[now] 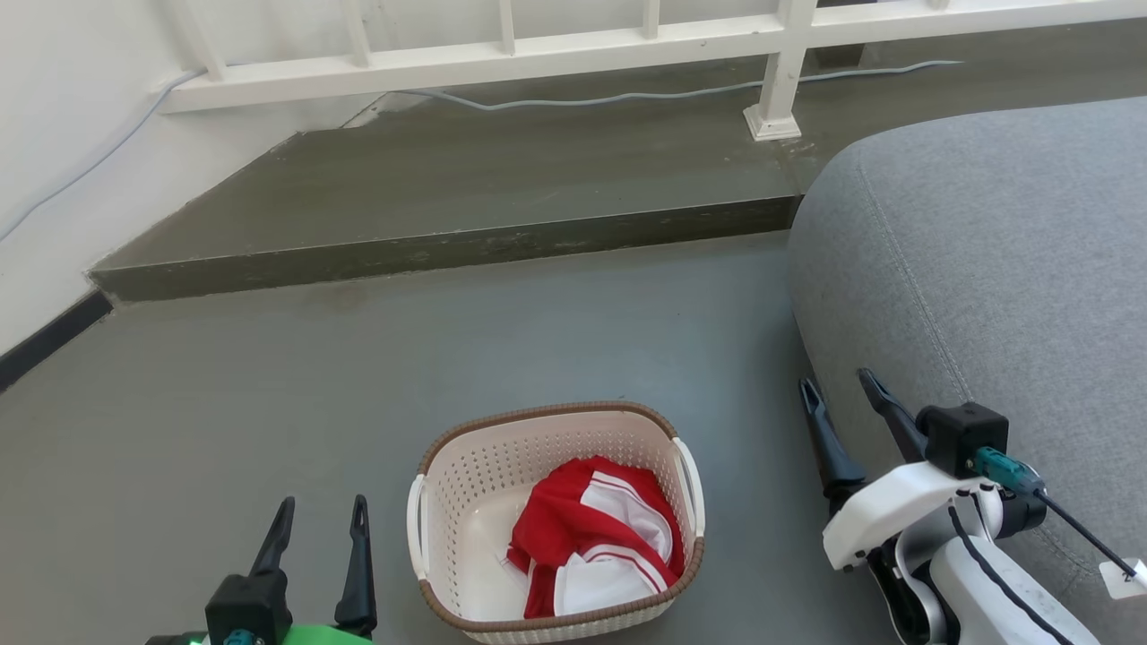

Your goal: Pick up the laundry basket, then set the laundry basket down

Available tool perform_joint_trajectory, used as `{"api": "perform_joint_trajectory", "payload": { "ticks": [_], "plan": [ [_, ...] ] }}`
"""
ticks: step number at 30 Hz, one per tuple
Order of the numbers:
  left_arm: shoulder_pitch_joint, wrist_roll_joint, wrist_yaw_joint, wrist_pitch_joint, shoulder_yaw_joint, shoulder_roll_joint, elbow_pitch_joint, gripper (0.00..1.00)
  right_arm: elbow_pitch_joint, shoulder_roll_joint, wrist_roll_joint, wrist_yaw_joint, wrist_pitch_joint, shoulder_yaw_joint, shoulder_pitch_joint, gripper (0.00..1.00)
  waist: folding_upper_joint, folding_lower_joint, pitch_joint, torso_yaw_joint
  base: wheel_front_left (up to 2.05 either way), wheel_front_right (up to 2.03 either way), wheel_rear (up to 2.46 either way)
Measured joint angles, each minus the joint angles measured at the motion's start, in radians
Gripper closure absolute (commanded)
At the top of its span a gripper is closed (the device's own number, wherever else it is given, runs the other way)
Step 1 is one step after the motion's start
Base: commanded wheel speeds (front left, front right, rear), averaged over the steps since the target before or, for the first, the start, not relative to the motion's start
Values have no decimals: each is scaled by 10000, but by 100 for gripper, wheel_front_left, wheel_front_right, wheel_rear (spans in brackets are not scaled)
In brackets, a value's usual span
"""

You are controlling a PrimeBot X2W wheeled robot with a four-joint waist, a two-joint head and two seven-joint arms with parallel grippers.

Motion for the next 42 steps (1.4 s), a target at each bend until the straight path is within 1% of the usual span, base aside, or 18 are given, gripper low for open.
{"api": "perform_joint_trajectory", "payload": {
  "ticks": [10, 17, 27, 28, 34, 38, 42],
  "plan": [
    [280, 236, 0, 35, 48, -25, -384, 0, -318, 2, -268, -8, 0, -190, 331, 0, 0, 0, 61, 9, 0, 0, 0],
    [357, 548, 0, 136, 36, -48, -629, 0, -426, -6, -355, -79, 0, -303, 481, 0, 0, 0, 95, 16, 0, 0, 0],
    [548, 596, 0, 238, 98, -140, -775, 0, -585, 8, -454, -81, 0, -468, 642, 0, 0, 0, 69, 24, 0, 0, 0],
    [572, 621, 0, 238, 109, -159, -790, 100, -589, 12, -458, -81, 0, -472, 647, 100, 0, 1, 56, 23, 0, 0, 0],
    [655, 593, -8, 282, 27, -316, -322, 100, -194, 222, -410, -71, 21, -391, 1065, 100, 0, 0, 47, 25, 0, 0, 0],
    [704, 347, -98, 282, -52, -318, -399, 100, -236, 311, -144, 15, 50, -529, 1103, 100, 0, 0, 49, 56, 0, 0, 0],
    [881, -196, -148, 280, -134, -324, -585, 100, -295, 368, 351, 104, 134, -677, 1105, 100, 0, 0, 44, 115, 0, 0, 0]
  ]
}}
